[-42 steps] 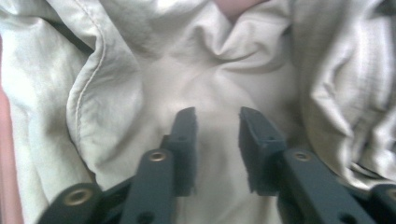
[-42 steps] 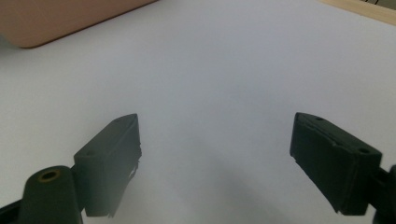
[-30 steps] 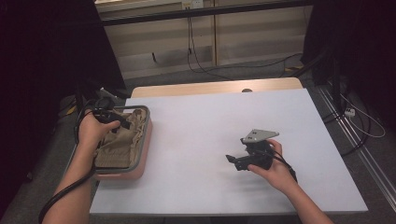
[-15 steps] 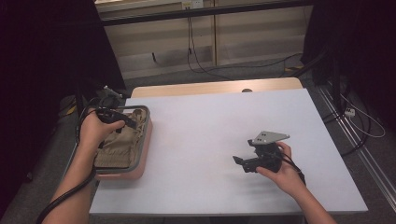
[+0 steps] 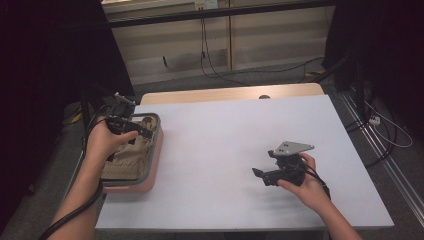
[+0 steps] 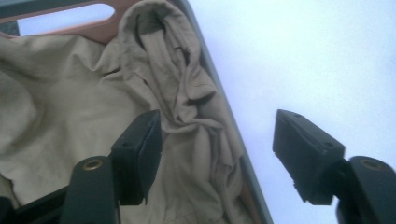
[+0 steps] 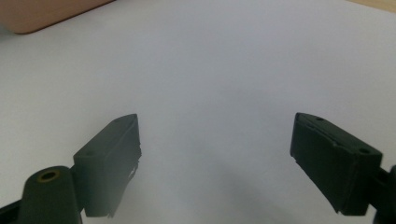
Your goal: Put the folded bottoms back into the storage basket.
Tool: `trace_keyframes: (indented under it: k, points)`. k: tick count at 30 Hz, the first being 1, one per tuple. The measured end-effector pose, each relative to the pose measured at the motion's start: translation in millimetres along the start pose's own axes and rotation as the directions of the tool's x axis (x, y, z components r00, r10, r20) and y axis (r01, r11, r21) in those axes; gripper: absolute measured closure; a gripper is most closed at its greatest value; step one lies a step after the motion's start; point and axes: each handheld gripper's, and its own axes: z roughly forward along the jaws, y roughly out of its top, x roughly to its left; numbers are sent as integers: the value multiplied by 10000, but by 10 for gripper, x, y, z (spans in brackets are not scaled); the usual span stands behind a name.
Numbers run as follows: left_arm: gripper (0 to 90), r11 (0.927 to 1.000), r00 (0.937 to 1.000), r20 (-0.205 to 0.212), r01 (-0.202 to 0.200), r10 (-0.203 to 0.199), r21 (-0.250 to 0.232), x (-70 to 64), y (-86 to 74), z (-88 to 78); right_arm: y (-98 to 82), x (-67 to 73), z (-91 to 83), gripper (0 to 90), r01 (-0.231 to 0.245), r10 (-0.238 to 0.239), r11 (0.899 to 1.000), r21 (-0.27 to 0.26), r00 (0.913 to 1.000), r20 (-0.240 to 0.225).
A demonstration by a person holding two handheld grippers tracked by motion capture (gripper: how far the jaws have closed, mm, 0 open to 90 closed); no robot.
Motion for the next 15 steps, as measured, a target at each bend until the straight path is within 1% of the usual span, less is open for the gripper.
trace_keyframes:
  k: [1, 2, 5, 6, 7, 8, 9, 12, 15]
  points:
    - [314, 10000, 10000, 23, -19, 19, 12, -22, -7, -1, -4, -1, -4, 156, -20, 20, 10000, -4, 10000, 1]
    - [309, 9999, 9999, 15, -145, 145, 3, -37, -11, -2, -7, -4, -8, 155, -54, 54, 10000, -28, 10000, 13]
    - [258, 9995, 9995, 56, -300, 300, -12, -97, -28, 6, -11, -12, -20, 155, -87, 87, 10000, -30, 10000, 19]
    - [246, 9990, 9990, 92, -445, 445, -34, -113, -33, 8, -12, -13, -23, 155, -78, 78, 10000, -33, 10000, 10]
    - [236, 9989, 9988, 102, -470, 471, -90, -135, -40, 10, -14, -13, -28, 155, -71, 71, 10000, -15, 10000, -10]
    - [221, 9980, 9981, 96, -607, 609, -150, -150, -45, 8, -16, -13, -31, 155, -72, 72, 10000, -14, 10000, -8]
    - [208, 9976, 9978, 128, -655, 658, -240, -168, -53, 6, -18, -13, -34, 155, -87, 87, 10000, -17, 10000, -11]
    - [183, 9958, 9963, 294, -798, 811, -452, -211, -72, -1, -29, -20, -42, 155, -75, 76, 9999, 69, 9999, -98]
    - [170, 9934, 9937, 394, -1026, 1046, -513, -273, -103, 12, -41, -28, -57, 155, -76, 77, 9999, 87, 9999, -99]
